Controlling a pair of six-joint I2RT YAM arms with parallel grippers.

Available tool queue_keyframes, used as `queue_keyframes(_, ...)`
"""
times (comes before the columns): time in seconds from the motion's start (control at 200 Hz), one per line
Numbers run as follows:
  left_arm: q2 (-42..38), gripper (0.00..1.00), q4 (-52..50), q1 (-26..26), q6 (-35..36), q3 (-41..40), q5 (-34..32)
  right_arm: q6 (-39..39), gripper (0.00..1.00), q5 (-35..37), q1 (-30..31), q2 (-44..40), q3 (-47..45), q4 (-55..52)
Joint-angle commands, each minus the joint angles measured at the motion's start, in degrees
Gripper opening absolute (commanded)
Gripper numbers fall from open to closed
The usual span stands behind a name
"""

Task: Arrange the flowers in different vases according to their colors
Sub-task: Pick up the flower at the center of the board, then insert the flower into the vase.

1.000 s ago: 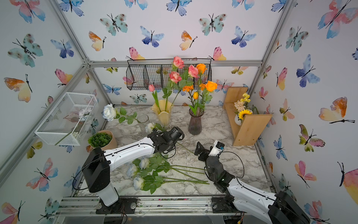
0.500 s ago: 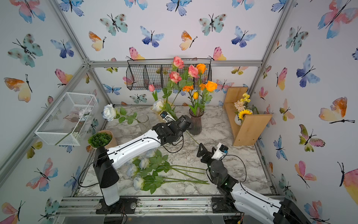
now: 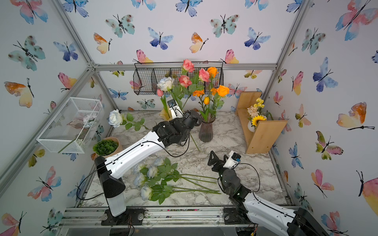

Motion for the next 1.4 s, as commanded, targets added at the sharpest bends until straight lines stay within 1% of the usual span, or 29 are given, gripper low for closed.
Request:
queue_keyframes(0.0, -4.3, 0.00, -0.3, 1.0, 12.1, 2.6, -6.9, -1.0, 0.98, 0.3, -0.1, 0.8, 0.7, 1.0)
queue_keyframes(0.08, -5.8, 0.00, 0.7, 2.8, 17.3, 3.3, -7.7, -1.1, 0.98, 0.1, -0.2, 1.1, 0.9, 1.0)
queue_keyframes(0.13, -7.0, 0.00, 0.9, 4.9, 19.0, 3.4, -7.0, -1.1, 0.98, 0.1, -0.2, 1.3, 1.0, 0.9)
queue_keyframes(0.2, -9.2, 0.00, 1.0, 8.5, 19.7, 2.6, -5.1, -1.0, 0.98, 0.0, -0.1, 1.4, 1.1, 0.8)
queue_keyframes(0.35, -14.8, 0.00, 5.2, 16.6, 21.6, -1.9, 1.6, -1.1, 0.98, -0.2, -0.2, 2.2, 1.4, 0.8)
queue_keyframes(0.571, -18.2, 0.00, 8.3, 24.1, 23.1, -6.0, 7.6, -1.3, 0.98, -0.6, -0.2, 3.4, 2.0, 0.8)
queue_keyframes(0.751, -19.0, 0.00, 13.4, 26.5, 26.9, -9.8, 7.4, -1.4, 0.98, -0.9, -0.2, 4.1, 2.3, 0.8)
queue_keyframes(0.866, -18.1, 0.00, 16.7, 27.7, 29.5, -10.9, 7.6, -1.5, 0.98, -1.0, -0.2, 4.6, 2.5, 1.0)
queue_keyframes(0.996, -16.3, 0.00, 19.0, 29.7, 31.2, -10.1, 9.3, -1.6, 0.98, -1.1, -0.2, 5.3, 2.8, 1.0)
queue_keyframes(1.106, -14.7, 0.00, 19.4, 31.6, 31.2, -8.4, 11.3, -1.7, 0.98, -1.1, -0.2, 6.0, 3.0, 1.2)
queue_keyframes(1.216, -13.2, 0.00, 19.8, 32.7, 31.7, -6.9, 12.0, -1.9, 0.98, -1.2, -0.2, 7.0, 3.4, 1.4)
queue_keyframes(1.397, -11.6, 0.00, 23.1, 33.8, 32.7, -8.5, 12.4, -2.2, 0.98, -1.3, -0.2, 7.6, 3.7, 1.5)
